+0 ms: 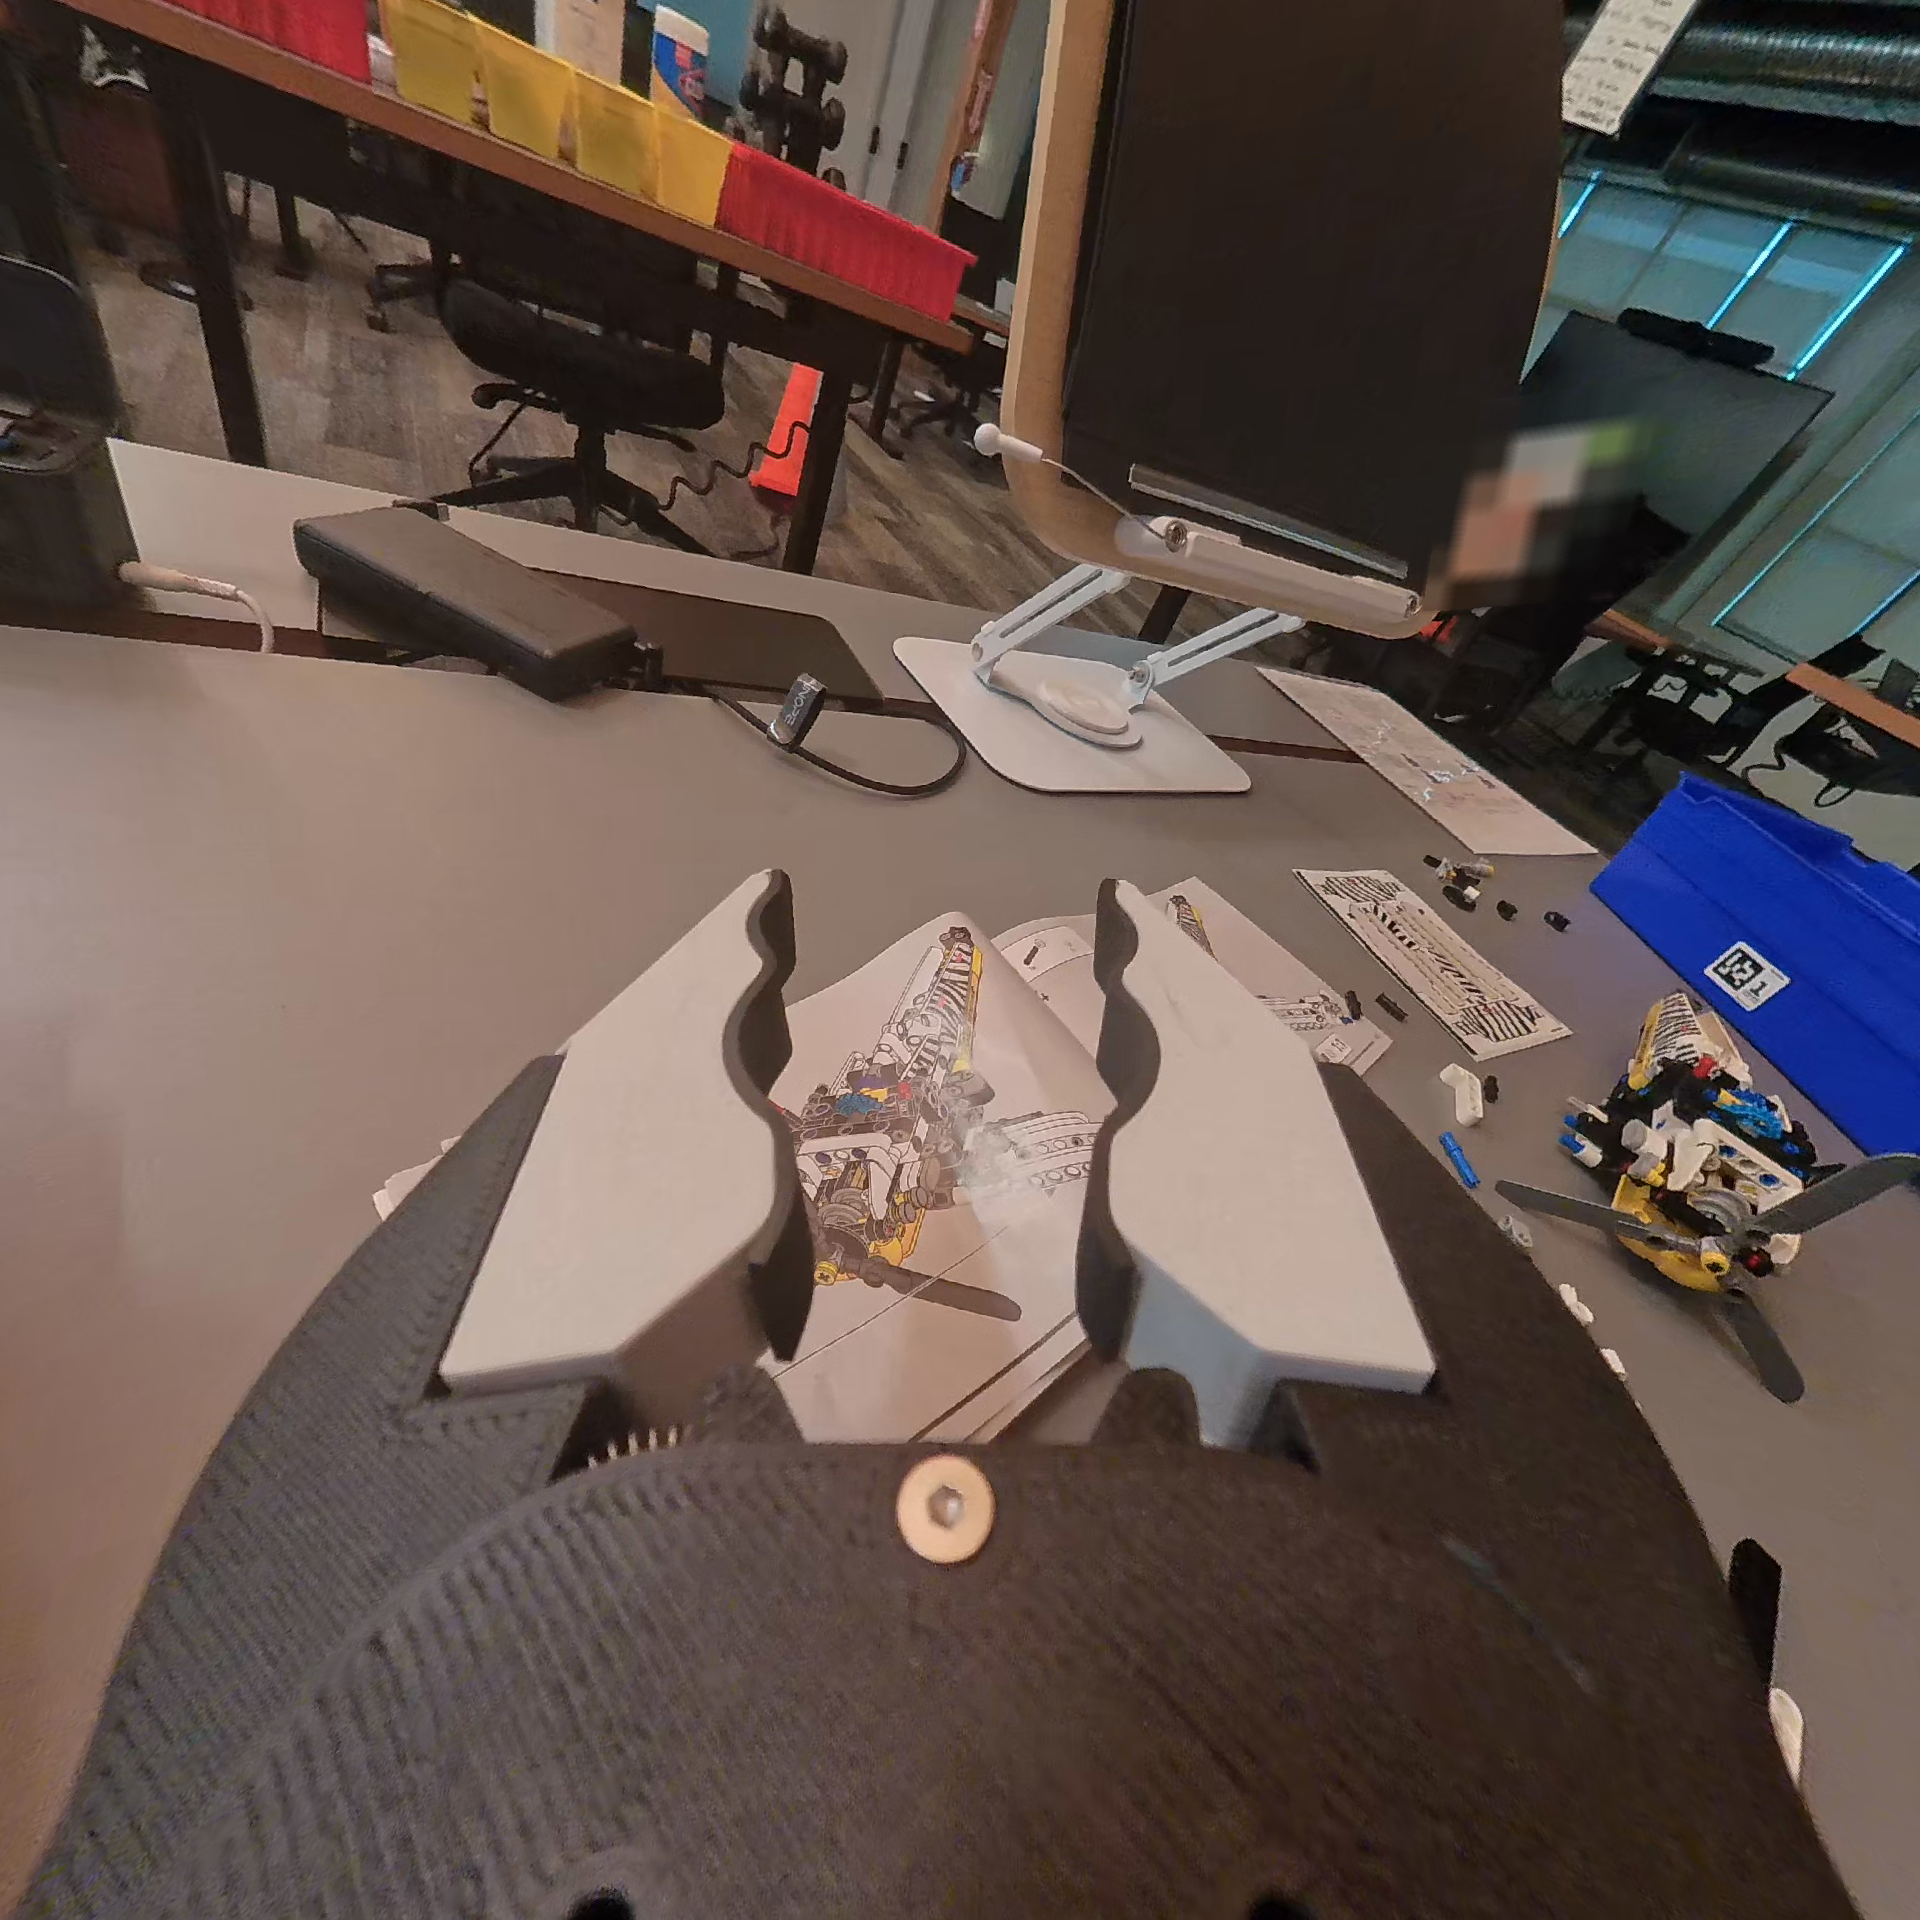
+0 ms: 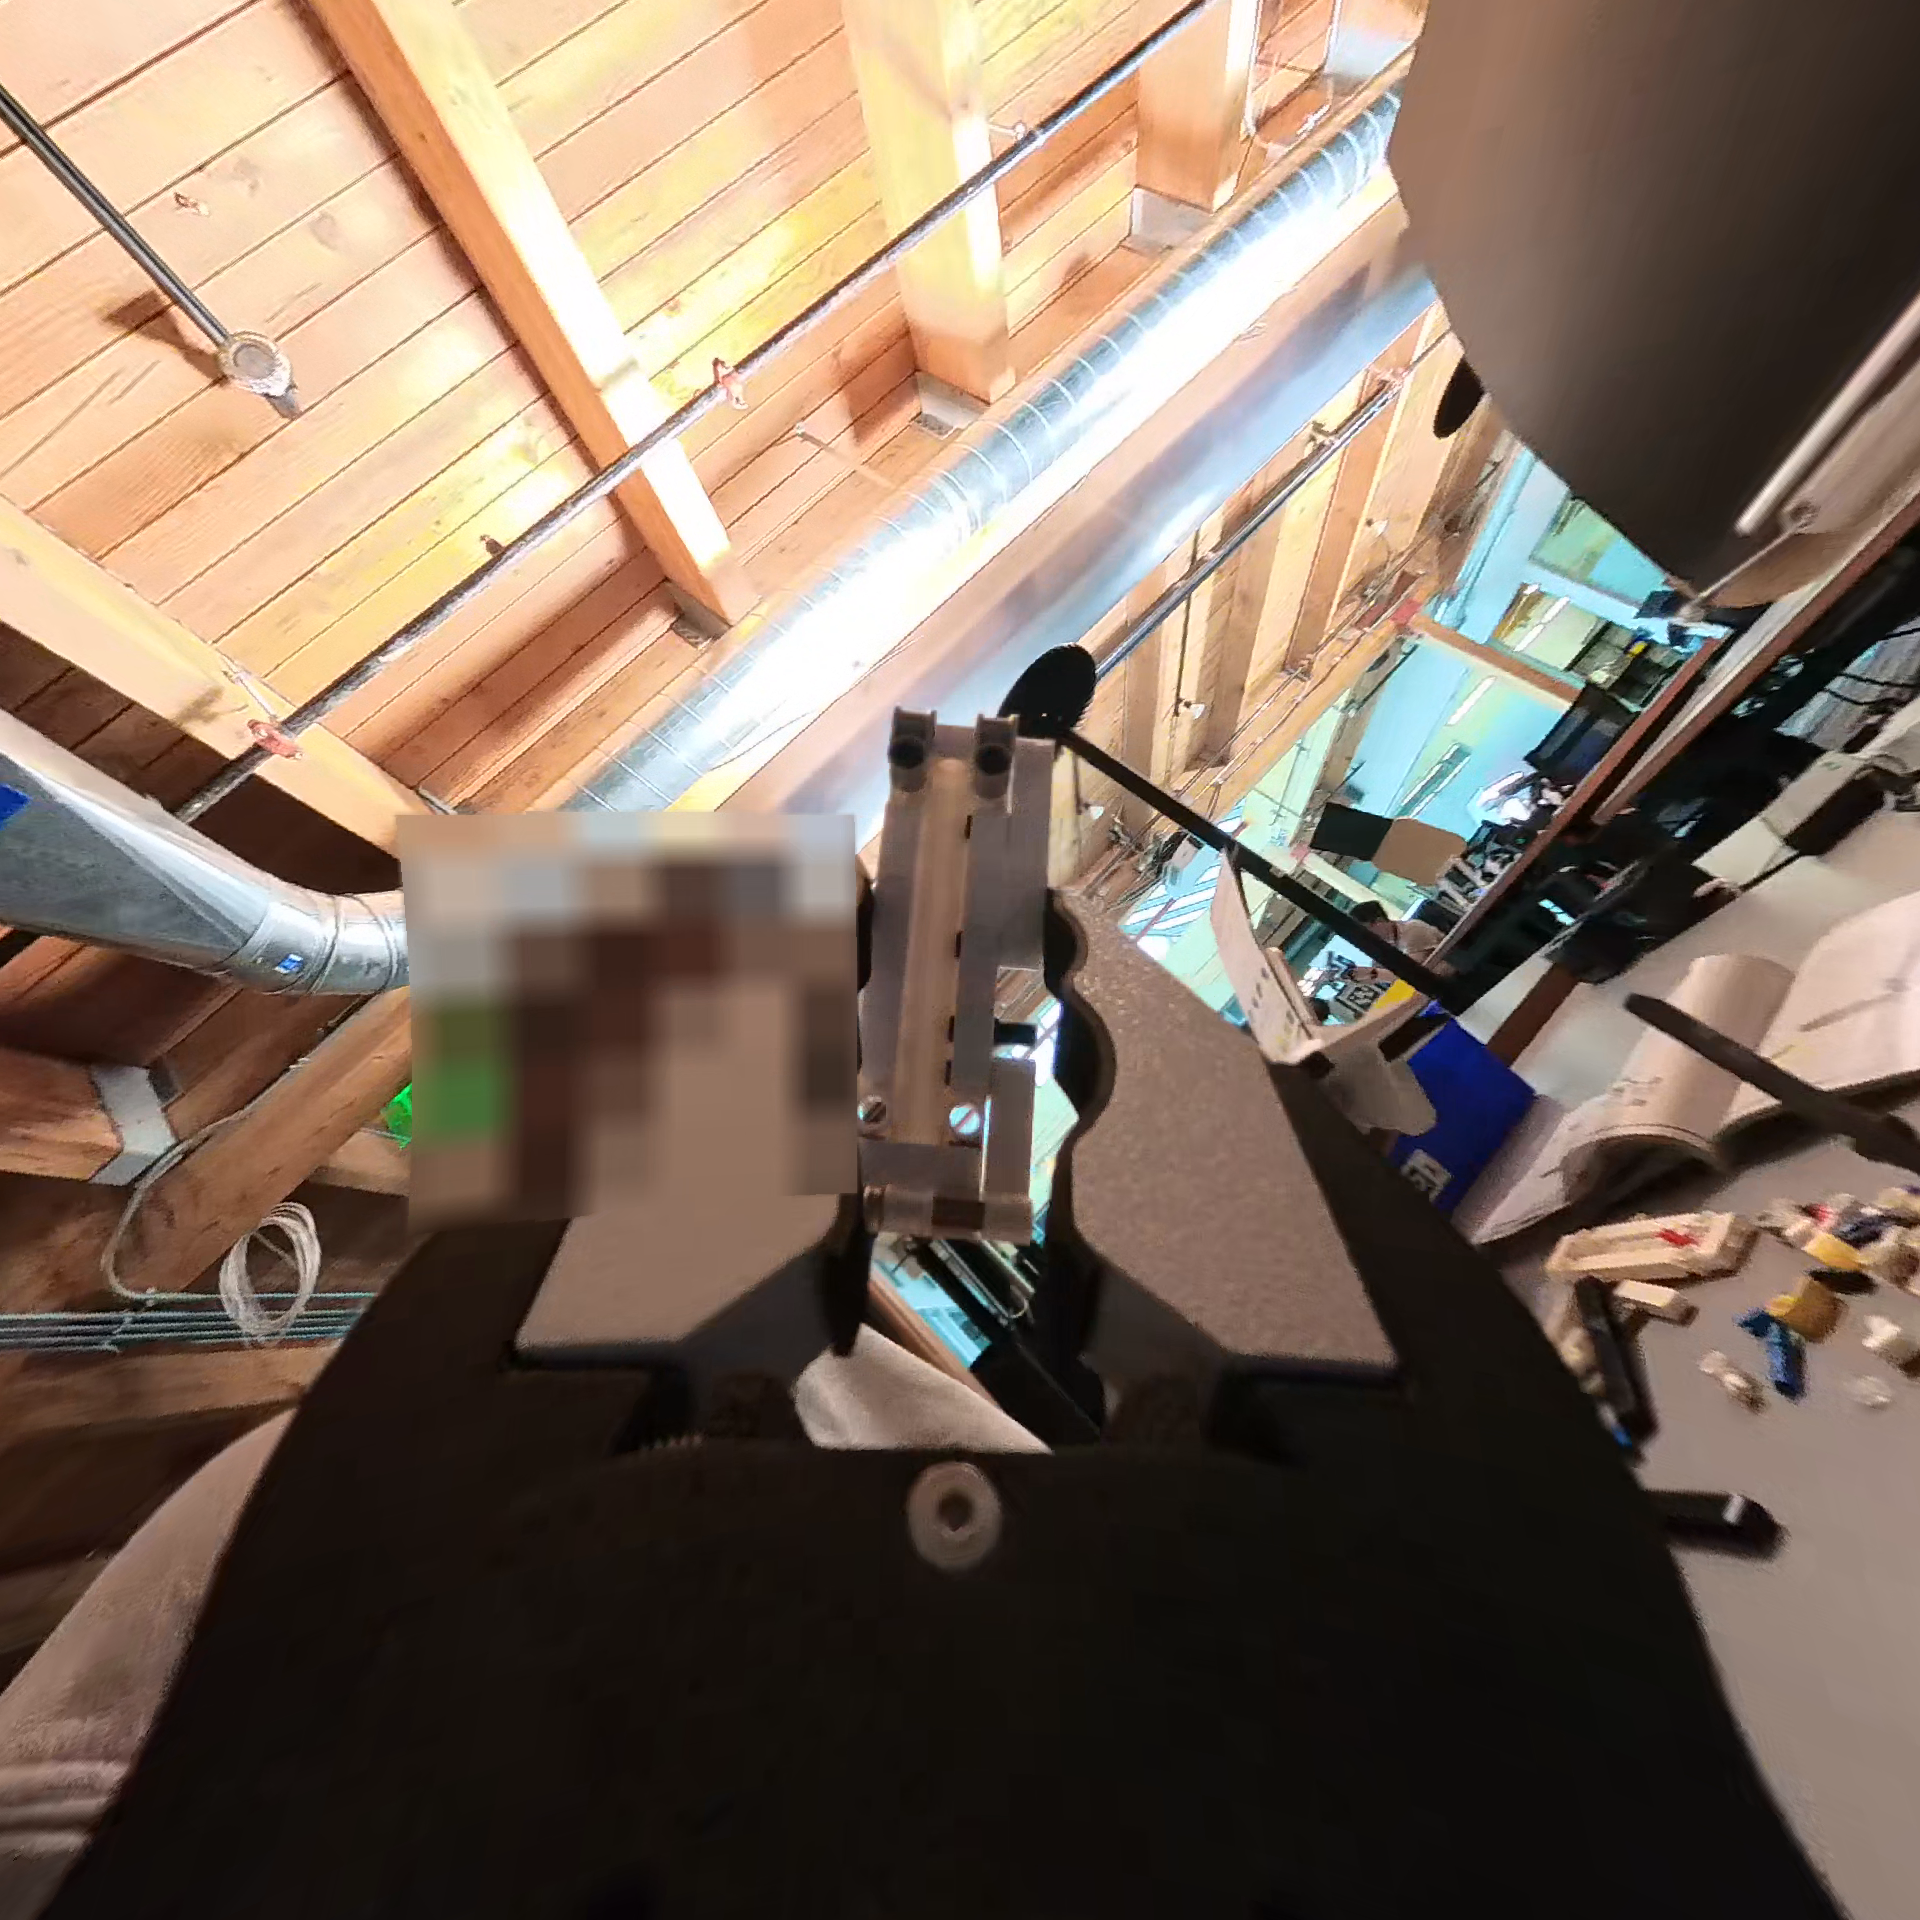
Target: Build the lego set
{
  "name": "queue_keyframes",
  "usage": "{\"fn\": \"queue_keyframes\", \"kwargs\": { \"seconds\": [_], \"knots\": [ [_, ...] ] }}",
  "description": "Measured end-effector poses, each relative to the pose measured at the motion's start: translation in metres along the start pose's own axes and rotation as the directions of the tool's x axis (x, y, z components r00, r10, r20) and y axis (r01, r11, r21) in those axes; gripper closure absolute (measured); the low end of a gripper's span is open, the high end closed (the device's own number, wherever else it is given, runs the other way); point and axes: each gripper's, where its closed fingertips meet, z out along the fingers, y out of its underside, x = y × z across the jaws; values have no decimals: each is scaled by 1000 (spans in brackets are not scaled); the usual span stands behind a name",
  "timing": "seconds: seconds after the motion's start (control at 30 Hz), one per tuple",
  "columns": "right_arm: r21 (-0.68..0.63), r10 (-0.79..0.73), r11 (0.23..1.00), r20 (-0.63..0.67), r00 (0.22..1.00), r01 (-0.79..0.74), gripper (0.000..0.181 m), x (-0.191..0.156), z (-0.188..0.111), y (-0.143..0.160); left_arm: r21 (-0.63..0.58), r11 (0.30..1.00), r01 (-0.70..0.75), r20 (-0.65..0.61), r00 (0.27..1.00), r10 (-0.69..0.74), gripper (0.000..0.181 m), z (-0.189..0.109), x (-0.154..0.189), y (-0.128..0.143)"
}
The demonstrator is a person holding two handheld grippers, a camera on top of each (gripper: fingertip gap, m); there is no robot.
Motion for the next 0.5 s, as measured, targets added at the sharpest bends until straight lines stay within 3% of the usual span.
{"fn": "queue_keyframes", "kwargs": {
  "seconds": [0.5],
  "knots": [
    [31, 32, 999, 27, 999, -33, 151, 3, -8, -7, -12, 1000, -2, 4, 1000, 3, 124, 2, -1, 3]
  ]
}}
